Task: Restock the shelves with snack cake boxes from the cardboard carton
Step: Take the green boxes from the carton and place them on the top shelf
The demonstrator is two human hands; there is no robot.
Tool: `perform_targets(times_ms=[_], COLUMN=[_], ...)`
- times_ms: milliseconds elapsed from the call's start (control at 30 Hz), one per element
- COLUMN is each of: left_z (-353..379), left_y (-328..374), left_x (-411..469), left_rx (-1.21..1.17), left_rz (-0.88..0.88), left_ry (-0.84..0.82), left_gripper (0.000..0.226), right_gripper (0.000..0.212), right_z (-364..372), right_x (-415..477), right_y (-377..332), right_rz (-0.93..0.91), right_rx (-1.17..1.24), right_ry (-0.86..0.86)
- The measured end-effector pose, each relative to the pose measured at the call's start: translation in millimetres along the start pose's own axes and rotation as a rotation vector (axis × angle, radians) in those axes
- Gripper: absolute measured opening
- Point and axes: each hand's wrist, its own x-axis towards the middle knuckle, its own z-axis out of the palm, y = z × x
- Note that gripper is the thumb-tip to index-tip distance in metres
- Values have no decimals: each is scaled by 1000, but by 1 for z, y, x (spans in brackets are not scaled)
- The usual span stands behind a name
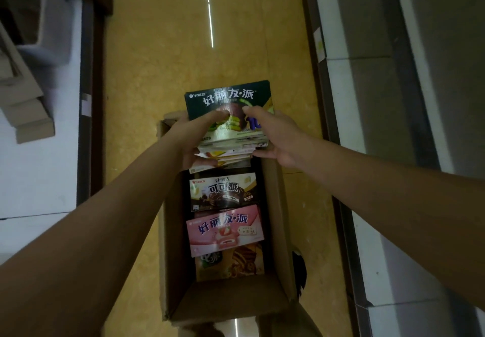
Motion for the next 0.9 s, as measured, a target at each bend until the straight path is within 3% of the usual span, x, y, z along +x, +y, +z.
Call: perform_targets(times_ms=[367,567,733,900], left_z=[-6,-9,-11,-4], left_y=[83,142,187,222], left_x=[-122,-210,-280,-346], left_rx=[-17,37,91,123], left_rz=[183,302,412,524], left_ry=[-3,-73,-150,-233], left_gripper=[64,62,64,63], right_gripper=[62,53,64,41], right_z=[-2,7,14,14], right_x=[-125,-222,-301,-374], right_y=[-74,-118,-149,-172], right_rz=[-134,-281,-411,-524], right_rx=[80,151,137,168], right_ry=[-8,113,215,314])
